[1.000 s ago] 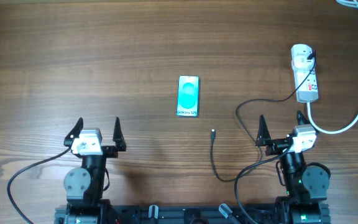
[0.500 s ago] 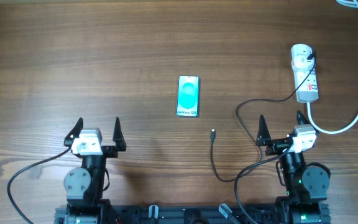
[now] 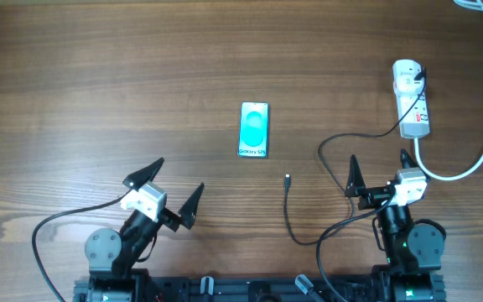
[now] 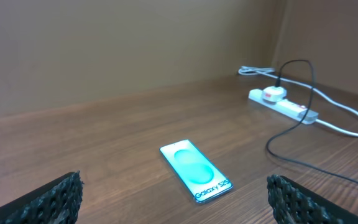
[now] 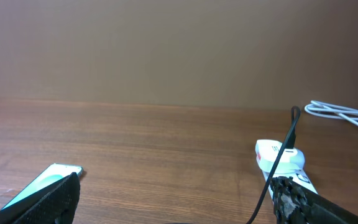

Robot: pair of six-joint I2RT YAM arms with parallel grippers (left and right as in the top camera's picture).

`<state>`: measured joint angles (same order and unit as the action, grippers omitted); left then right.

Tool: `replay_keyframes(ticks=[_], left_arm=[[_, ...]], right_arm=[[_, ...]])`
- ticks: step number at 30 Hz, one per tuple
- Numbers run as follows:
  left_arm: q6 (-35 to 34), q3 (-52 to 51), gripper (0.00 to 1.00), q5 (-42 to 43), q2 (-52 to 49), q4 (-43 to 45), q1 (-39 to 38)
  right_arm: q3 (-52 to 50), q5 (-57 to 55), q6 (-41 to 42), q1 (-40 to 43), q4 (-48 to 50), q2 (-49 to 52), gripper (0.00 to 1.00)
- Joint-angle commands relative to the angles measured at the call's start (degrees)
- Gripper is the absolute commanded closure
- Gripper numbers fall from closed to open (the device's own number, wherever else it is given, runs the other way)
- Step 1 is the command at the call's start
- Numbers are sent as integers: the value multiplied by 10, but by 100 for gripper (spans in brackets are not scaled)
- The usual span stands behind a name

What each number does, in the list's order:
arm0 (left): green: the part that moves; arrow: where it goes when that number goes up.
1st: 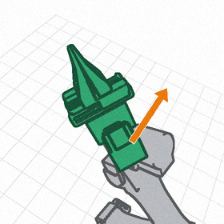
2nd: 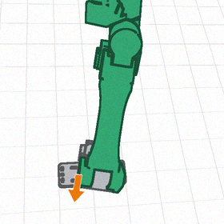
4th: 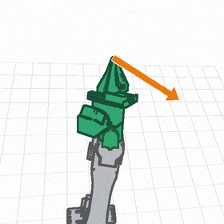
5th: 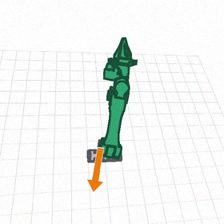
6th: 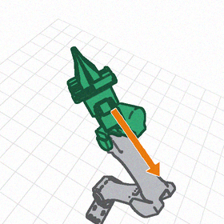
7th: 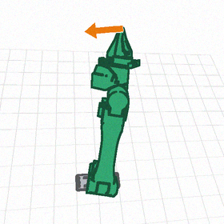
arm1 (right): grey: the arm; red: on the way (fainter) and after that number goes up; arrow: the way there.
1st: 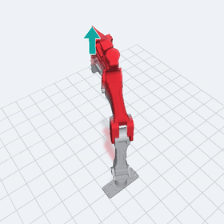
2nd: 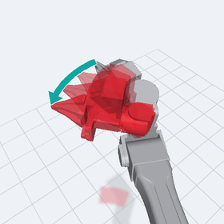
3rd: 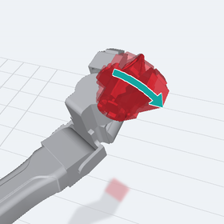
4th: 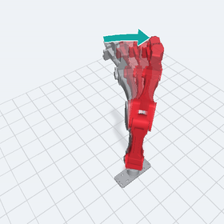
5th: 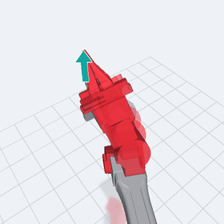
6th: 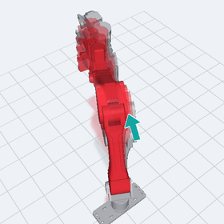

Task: Plug charger to phone and switch on socket
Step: 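Move the left gripper forward over the Galaxy S25 phone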

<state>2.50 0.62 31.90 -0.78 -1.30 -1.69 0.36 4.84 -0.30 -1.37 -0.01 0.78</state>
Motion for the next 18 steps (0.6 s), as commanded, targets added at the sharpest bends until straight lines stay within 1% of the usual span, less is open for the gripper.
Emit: replay_keyframes(ticks=[1, 2, 4, 6, 7, 9, 11, 13, 14, 15, 17, 18], left_arm=[[-4, -3, 0, 26, 5, 36, 4], [-7, -3, 0, 26, 5, 64, 4], [-35, -3, 0, 25, 5, 116, 5], [-93, -3, 0, 11, 5, 191, 5], [-108, -3, 0, 10, 5, 216, 5], [-109, 5, 0, 10, 4, 236, 5], [-109, 26, 0, -7, -2, 224, 5], [-104, 81, 0, -56, -30, 170, 5], [-92, 114, 0, -76, -52, 131, 5], [-66, 160, 0, -95, -84, 72, 5], [-42, 285, 0, -143, -181, -94, 5], [-42, 362, 0, -142, -249, -193, 5]], right_arm=[[0, -8, 3, -3, 1, -2, 0], [0, -8, 3, -3, 1, -2, 0], [0, -8, 3, -3, 1, -2, 0], [0, -8, 3, -3, 1, -2, 0], [0, -8, 3, -3, 1, -2, 0], [0, -8, 3, -3, 1, -2, 0], [0, -8, 3, -3, 1, -2, 0], [0, -8, 3, -3, 1, -2, 0], [0, -8, 3, -3, 1, -2, 0], [0, -8, 3, -3, 1, -2, 0], [0, -8, 3, -3, 1, -2, 0], [0, -8, 3, -3, 1, -2, 0]])
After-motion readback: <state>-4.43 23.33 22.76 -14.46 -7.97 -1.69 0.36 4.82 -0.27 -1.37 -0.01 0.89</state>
